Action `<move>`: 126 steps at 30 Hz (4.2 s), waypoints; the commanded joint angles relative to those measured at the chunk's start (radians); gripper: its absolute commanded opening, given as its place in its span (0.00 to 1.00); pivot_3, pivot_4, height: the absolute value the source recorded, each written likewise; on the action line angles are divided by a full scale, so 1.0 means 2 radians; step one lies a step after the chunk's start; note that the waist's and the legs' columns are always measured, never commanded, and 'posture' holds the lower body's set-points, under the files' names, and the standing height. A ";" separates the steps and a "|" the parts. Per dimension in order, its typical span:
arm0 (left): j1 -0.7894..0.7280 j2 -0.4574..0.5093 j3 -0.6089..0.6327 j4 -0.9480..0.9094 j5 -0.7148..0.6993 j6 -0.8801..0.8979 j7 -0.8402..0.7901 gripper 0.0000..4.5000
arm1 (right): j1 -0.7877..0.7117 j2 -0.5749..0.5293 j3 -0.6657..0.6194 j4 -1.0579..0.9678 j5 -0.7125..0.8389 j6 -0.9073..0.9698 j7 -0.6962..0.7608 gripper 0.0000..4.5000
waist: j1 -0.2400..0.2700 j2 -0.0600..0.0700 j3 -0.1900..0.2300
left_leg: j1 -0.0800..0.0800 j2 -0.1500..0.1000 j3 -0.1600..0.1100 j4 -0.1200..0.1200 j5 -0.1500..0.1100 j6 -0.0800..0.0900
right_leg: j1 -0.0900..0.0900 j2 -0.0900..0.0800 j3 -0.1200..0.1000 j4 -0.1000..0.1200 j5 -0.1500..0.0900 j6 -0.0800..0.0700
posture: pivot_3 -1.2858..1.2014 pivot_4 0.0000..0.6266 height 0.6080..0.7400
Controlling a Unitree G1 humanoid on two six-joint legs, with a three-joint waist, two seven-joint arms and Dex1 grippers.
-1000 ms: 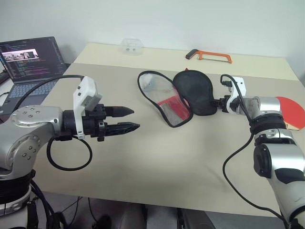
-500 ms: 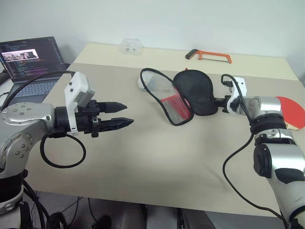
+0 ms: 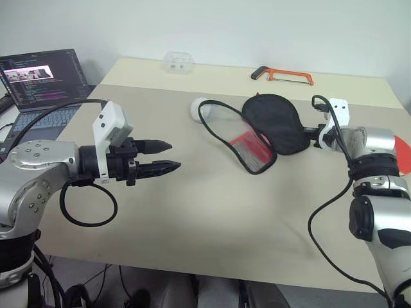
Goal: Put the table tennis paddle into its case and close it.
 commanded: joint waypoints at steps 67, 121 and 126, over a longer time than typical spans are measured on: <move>-0.142 -0.083 -0.119 0.121 0.059 -0.076 -0.138 0.63 | 0.192 -0.055 -0.166 -0.221 -0.042 0.094 -0.129 0.99 | 0.001 0.001 0.000 | 0.000 -0.001 0.002 0.002 0.000 0.000 | -0.002 0.001 0.002 0.005 0.000 0.000 | 0.52 0.24 1.00; -0.079 -0.044 -0.062 0.042 0.024 -0.030 -0.073 0.63 | 0.097 0.020 0.035 -0.285 -0.020 0.093 -0.038 0.23 | 0.000 0.001 0.000 | 0.000 -0.001 0.003 0.001 0.000 0.000 | -0.004 0.001 0.004 0.006 0.000 0.000 | 0.52 0.24 1.00; -0.075 -0.039 -0.058 0.038 0.019 -0.027 -0.069 0.63 | 0.092 0.025 0.043 -0.259 -0.025 0.077 -0.030 0.23 | 0.000 0.001 0.000 | 0.000 -0.001 0.003 0.001 0.000 0.000 | -0.004 0.001 0.004 0.006 0.000 0.000 | 0.52 0.24 1.00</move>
